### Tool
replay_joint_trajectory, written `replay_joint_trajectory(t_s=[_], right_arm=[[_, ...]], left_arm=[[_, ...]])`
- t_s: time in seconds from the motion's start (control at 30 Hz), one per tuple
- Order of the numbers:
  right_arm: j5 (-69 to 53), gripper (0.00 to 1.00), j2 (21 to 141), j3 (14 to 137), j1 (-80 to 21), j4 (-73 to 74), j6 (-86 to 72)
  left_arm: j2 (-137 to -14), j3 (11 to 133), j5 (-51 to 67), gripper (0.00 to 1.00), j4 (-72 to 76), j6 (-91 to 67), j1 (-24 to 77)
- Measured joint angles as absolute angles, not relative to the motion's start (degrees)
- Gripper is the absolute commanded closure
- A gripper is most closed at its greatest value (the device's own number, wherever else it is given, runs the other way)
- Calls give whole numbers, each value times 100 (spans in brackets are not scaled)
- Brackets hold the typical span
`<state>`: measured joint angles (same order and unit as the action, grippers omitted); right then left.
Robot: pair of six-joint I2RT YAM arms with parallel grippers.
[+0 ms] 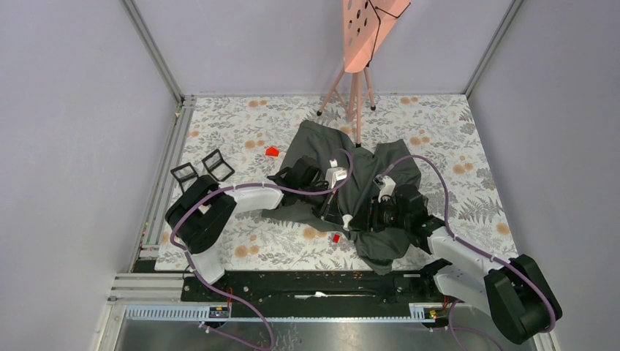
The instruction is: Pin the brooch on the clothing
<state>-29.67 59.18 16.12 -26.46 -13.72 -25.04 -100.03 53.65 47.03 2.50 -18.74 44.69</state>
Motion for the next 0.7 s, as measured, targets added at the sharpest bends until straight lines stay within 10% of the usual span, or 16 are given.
replay_joint_trajectory(t_s=[0.7], right_arm=[[-3162,55,6208,1612,-2646,-1726,-2536]], left_arm=[[-10033,5478,4735,100,-38,-1675,4491]])
